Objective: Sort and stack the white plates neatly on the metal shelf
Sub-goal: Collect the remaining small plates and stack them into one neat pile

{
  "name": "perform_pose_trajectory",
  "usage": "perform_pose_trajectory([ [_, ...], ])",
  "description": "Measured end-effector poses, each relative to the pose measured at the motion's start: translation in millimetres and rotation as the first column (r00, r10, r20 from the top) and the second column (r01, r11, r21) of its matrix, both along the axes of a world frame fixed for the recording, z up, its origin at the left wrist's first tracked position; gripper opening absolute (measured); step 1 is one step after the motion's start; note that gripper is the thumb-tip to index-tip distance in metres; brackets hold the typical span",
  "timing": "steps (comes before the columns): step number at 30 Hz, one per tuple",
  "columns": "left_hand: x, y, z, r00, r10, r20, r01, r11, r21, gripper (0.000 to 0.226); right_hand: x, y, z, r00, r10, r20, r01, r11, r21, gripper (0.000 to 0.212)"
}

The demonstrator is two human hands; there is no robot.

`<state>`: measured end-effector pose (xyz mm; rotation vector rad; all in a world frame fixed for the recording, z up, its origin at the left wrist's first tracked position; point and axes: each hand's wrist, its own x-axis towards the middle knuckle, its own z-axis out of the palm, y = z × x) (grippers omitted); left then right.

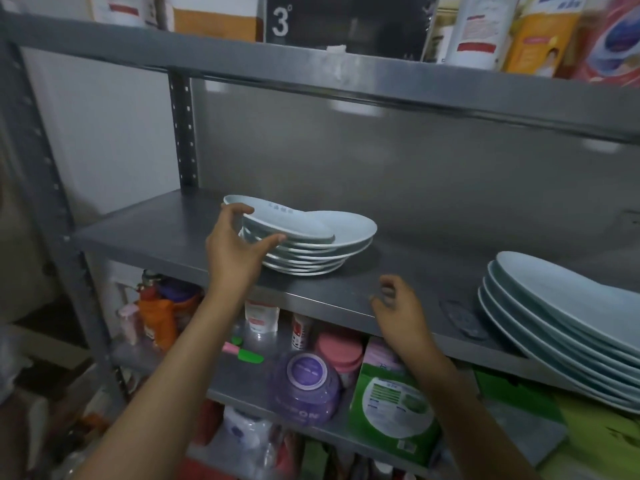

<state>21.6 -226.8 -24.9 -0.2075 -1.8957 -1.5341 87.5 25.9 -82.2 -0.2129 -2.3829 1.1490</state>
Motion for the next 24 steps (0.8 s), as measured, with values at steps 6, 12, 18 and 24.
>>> perform_pose_trajectory([
  [6,-3,-4,-13,0.998,-0.045,0.040,0.044,0.999,0.023,0.056,-25,2,7,0.998,-0.059,-0.003,0.058,0.982,-0.181,0.028],
  [12,-8,-1,-12,0.992,-0.114,0.054,0.113,0.994,0.010,0.057,-63,5,27,1.000,0.002,0.024,0.016,0.692,-0.721,0.030],
  [18,-8,7,-20,0.980,-0.166,0.111,0.160,0.985,0.062,0.055,-96,22,41,0.994,0.108,0.020,-0.024,0.394,-0.919,0.044],
  [24,-18,8,-25,0.975,-0.209,0.071,0.199,0.973,0.120,0.046,-121,13,45,0.981,0.187,-0.058,-0.077,0.093,-0.993,0.051],
])
